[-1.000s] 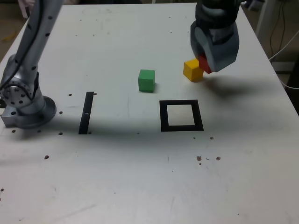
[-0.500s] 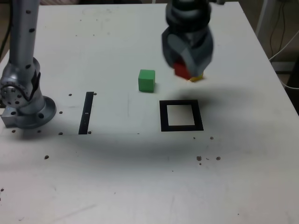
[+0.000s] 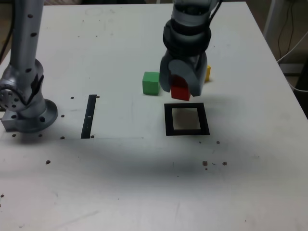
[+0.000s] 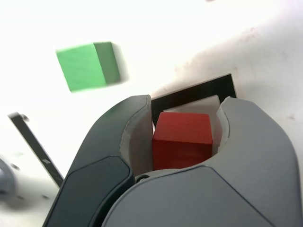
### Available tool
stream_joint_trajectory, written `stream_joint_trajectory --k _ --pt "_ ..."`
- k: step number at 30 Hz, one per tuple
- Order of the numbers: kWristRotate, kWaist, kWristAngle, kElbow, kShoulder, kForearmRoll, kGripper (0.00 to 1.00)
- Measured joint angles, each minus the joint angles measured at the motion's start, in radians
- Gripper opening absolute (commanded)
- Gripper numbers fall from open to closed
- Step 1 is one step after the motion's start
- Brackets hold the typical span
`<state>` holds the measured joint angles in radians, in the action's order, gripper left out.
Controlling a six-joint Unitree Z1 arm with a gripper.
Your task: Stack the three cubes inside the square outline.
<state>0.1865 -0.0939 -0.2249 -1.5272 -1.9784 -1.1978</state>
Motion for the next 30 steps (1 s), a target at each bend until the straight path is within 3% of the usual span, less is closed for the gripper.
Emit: stream_joint_trajectory --k 8,17,30 --pt "-0.117 -0.021 0.049 0.0 -0.002 0.019 0.29" --pt "-0.217 -0.033 0.064 0.027 -0.044 0.04 0.29" --pt "-0.237 -0.033 0.115 0.029 -0.071 0.061 0.3"
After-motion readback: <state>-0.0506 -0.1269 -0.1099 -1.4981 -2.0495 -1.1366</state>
